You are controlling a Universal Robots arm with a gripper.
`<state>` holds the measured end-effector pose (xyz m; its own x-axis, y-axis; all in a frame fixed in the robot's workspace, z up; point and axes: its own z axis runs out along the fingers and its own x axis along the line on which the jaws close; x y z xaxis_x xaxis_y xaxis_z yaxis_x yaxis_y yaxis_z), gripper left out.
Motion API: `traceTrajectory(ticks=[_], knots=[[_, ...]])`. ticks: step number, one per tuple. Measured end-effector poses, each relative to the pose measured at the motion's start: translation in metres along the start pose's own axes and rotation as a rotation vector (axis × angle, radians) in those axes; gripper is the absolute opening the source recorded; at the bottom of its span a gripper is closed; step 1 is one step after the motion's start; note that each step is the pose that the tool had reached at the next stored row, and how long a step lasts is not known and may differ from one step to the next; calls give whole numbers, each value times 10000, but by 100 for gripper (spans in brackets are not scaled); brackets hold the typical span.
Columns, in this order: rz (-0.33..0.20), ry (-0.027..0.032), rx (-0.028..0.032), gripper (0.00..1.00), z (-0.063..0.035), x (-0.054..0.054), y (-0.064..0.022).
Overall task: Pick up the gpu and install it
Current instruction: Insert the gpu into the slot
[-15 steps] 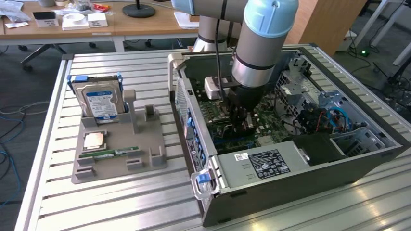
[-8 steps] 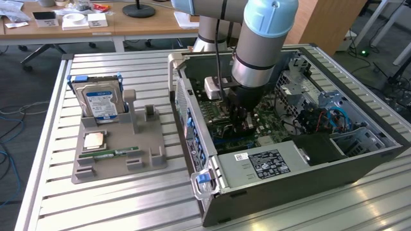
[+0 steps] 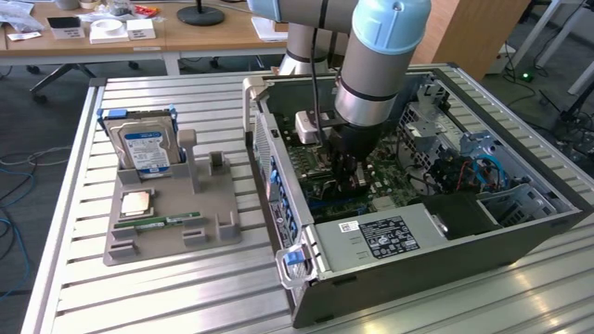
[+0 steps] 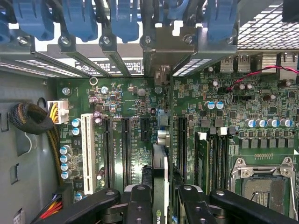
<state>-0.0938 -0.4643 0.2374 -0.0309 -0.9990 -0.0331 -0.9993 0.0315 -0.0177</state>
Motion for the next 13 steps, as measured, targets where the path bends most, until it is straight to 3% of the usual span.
traceTrajectory(ticks=[13], knots=[[9, -18, 2, 27, 7, -1, 5]])
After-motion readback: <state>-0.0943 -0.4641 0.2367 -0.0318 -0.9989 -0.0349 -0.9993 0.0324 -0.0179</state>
